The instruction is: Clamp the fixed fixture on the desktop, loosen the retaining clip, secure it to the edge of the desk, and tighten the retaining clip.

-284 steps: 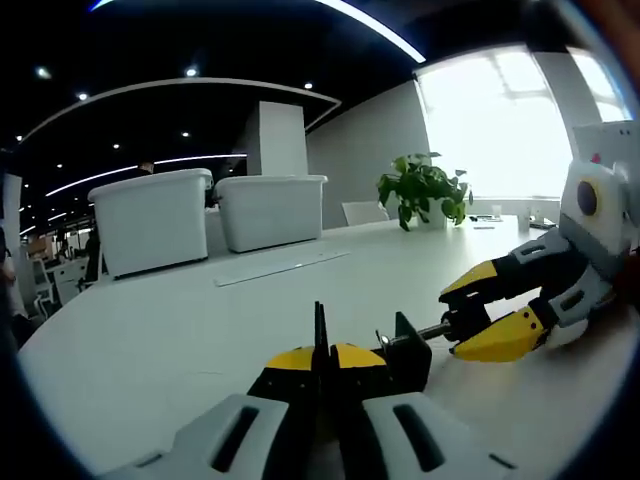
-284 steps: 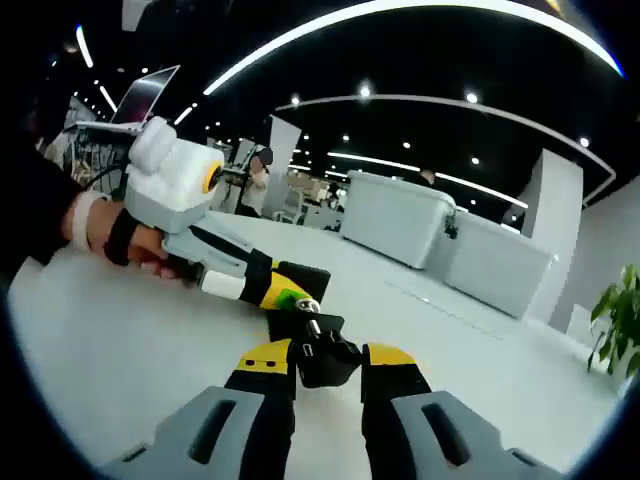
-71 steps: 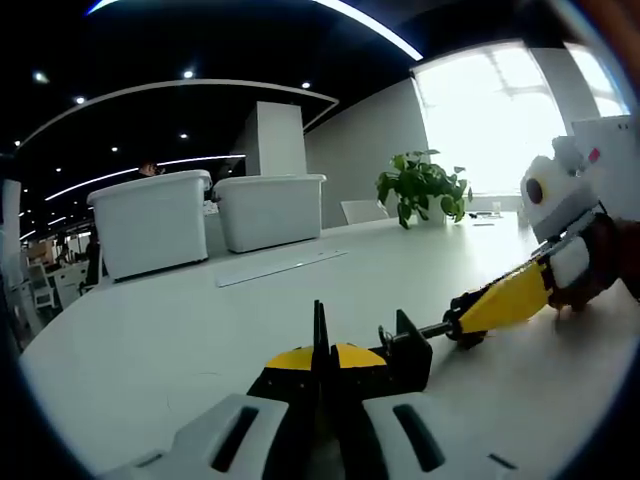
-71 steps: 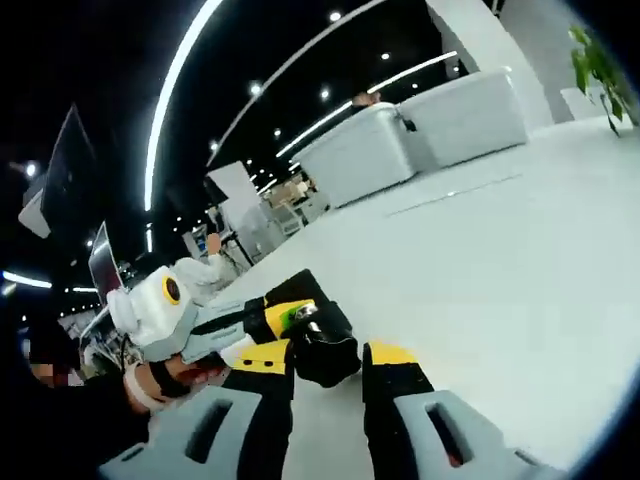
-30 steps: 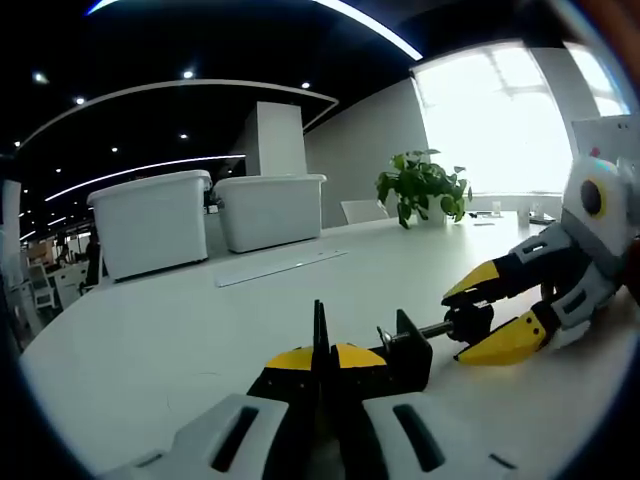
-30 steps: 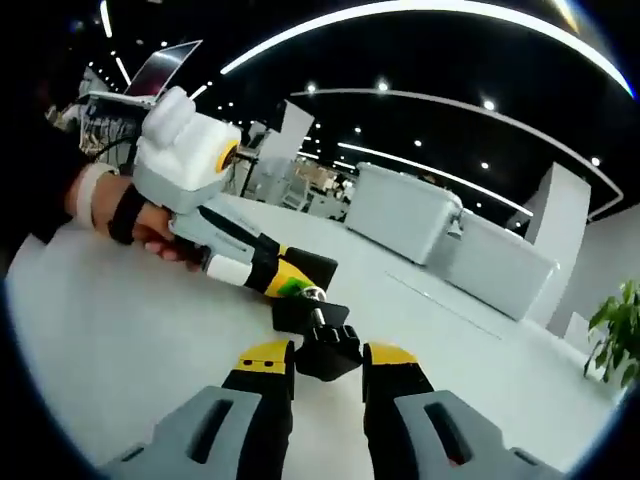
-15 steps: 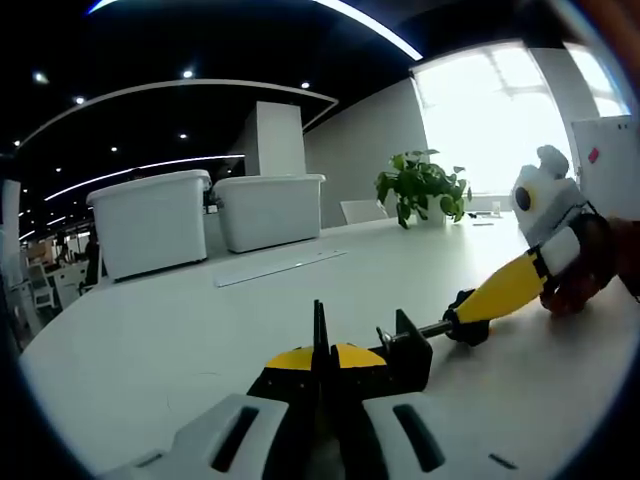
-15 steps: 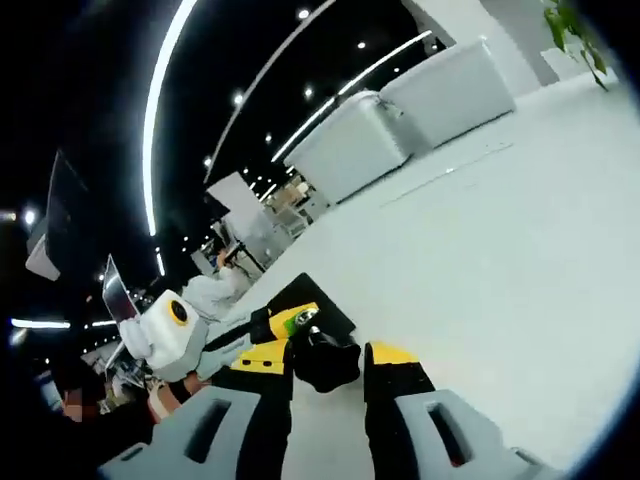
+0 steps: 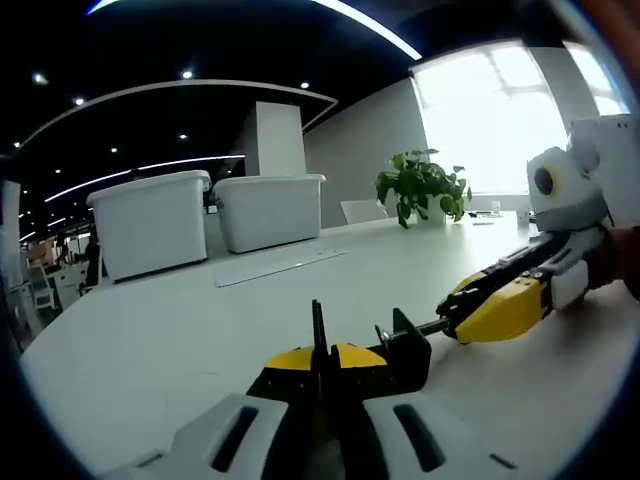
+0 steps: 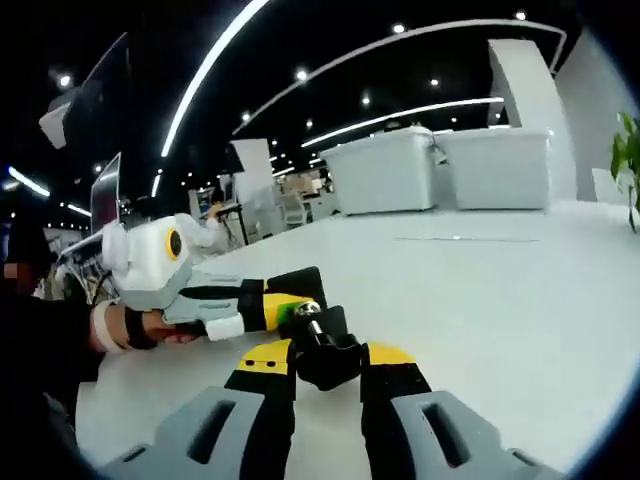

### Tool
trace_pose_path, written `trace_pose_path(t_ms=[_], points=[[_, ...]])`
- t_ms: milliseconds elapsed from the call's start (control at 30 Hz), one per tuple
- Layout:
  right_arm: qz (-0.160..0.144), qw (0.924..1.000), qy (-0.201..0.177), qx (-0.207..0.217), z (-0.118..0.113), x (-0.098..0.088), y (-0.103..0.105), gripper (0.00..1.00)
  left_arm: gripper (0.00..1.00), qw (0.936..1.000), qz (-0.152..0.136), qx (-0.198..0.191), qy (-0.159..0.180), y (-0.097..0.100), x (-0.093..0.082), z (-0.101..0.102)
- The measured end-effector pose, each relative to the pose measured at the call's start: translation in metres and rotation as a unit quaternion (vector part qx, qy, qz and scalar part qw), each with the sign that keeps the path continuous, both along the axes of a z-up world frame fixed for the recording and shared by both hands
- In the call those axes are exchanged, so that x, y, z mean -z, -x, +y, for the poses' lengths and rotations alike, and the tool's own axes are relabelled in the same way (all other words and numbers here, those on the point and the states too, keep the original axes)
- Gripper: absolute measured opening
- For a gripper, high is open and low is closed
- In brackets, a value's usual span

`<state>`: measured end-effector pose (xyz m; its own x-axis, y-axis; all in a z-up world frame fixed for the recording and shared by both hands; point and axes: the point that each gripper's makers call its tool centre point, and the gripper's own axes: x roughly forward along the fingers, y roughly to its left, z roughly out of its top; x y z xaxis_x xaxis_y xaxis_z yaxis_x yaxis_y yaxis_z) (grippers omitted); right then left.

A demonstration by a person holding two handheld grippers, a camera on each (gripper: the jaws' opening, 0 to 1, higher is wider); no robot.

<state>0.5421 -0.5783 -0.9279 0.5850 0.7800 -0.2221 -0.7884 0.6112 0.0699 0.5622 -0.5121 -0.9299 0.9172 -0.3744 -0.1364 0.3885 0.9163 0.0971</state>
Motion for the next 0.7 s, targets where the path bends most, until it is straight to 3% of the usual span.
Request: trace_pose_path(t_ms=[100,167,300,433,633,667,700], points=[[-0.097,0.9934,0.061,-0.004,0.002,-0.003,0.003,0.23,0.05,1.0,0.0,0.0,0.0,0.0,0.0,0.0],[-0.188,0.9749,0.119,-0.011,0.005,-0.005,0.006,0.23,0.05,1.0,0.0,0.0,0.0,0.0,0.0,0.0],[-0.246,0.9563,0.158,-0.013,0.007,-0.005,0.009,0.23,0.05,1.0,0.0,0.0,-0.001,0.0,0.0,0.0],[-0.307,0.9307,0.198,-0.021,0.008,-0.005,0.008,0.23,0.05,1.0,0.0,-0.001,0.0,0.0,0.0,0.0],[-0.316,0.9269,0.201,-0.023,0.005,-0.011,0.011,0.24,0.05,1.0,0.001,-0.001,0.0,0.0,0.0,0.0],[-0.304,0.9321,0.195,-0.029,0.006,-0.01,0.012,0.25,0.05,1.0,0.001,-0.001,0.0,0.0,0.0,0.0],[-0.269,0.9473,0.171,-0.03,0.006,-0.008,0.013,0.25,0.05,1.0,0.001,0.0,0.0,0.0,0.0,0.0]])
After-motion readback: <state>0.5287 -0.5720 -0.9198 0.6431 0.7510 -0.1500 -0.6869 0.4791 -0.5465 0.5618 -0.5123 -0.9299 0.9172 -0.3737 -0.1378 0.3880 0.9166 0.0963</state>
